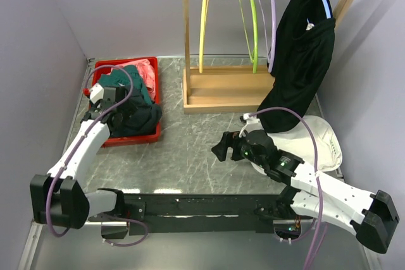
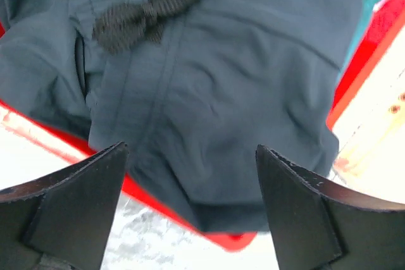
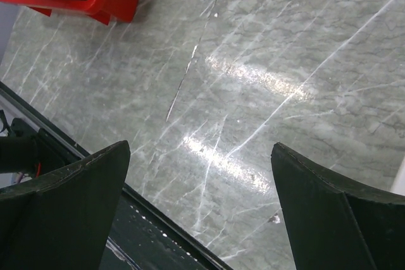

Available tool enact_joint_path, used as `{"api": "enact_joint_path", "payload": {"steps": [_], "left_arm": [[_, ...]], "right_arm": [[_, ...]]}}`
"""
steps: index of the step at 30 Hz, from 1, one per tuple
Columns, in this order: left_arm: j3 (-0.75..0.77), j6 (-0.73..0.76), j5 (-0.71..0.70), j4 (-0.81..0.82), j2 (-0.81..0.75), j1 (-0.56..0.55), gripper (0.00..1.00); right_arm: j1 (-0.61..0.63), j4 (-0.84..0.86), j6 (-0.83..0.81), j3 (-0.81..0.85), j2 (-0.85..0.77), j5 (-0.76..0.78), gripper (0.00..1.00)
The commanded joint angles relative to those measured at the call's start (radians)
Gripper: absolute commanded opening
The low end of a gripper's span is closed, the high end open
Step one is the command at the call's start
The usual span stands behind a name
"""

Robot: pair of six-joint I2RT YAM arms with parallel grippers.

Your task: Place the shorts on the hanger

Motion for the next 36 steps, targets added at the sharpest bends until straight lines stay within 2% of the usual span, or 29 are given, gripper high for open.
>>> {"api": "enact_joint_path", "payload": {"steps": [1, 3, 4, 5, 7, 8, 9, 15, 18, 23, 28, 33, 36], "left_arm": [[-0.016, 0.0, 0.084, 0.107, 0.052, 0.066, 0.84], [-0.028, -0.004, 0.105, 0.132, 0.075, 0.077, 0.74], [-0.031, -0.004, 0.117, 0.155, 0.081, 0.078, 0.65], [-0.028, -0.007, 0.138, 0.155, 0.087, 0.078, 0.41], [-0.007, -0.006, 0.151, 0.135, 0.084, 0.078, 0.22], [0.005, 0.008, 0.155, 0.127, 0.076, 0.078, 0.06], [0.027, 0.016, 0.157, 0.12, 0.054, 0.077, 0.01], [0.158, 0.112, 0.141, 0.014, -0.112, 0.077, 0.01], [0.264, 0.181, 0.215, -0.012, -0.167, 0.077, 0.01], [0.419, 0.23, 0.345, -0.075, -0.166, 0.077, 0.01], [0.487, 0.226, 0.439, -0.109, -0.178, 0.068, 0.01], [0.496, 0.209, 0.517, -0.123, -0.209, 0.042, 0.01], [0.499, 0.204, 0.556, -0.131, -0.23, 0.022, 0.01]], "right_arm": [[0.006, 0.061, -0.013, 0.023, 0.022, -0.022, 1.0], [0.006, 0.062, -0.013, 0.026, 0.034, -0.028, 1.0], [0.006, 0.064, -0.013, 0.026, 0.036, -0.03, 1.0], [0.006, 0.064, -0.013, 0.027, 0.039, -0.032, 1.0], [0.005, 0.055, -0.013, 0.034, 0.037, -0.032, 1.0], [0.006, 0.052, -0.013, 0.037, 0.033, -0.03, 1.0], [0.006, 0.05, -0.014, 0.037, 0.028, -0.029, 1.0], [0.006, 0.042, -0.013, 0.061, 0.023, -0.029, 1.0], [0.006, 0.041, -0.016, 0.092, 0.028, -0.032, 1.0], [0.046, 0.078, -0.03, 0.204, 0.059, -0.059, 1.0], [0.211, 0.136, -0.099, 0.414, 0.178, 0.126, 1.0], [0.365, 0.222, -0.201, 0.61, 0.394, 0.304, 1.0], [0.379, 0.254, -0.24, 0.704, 0.529, 0.369, 1.0]]}}
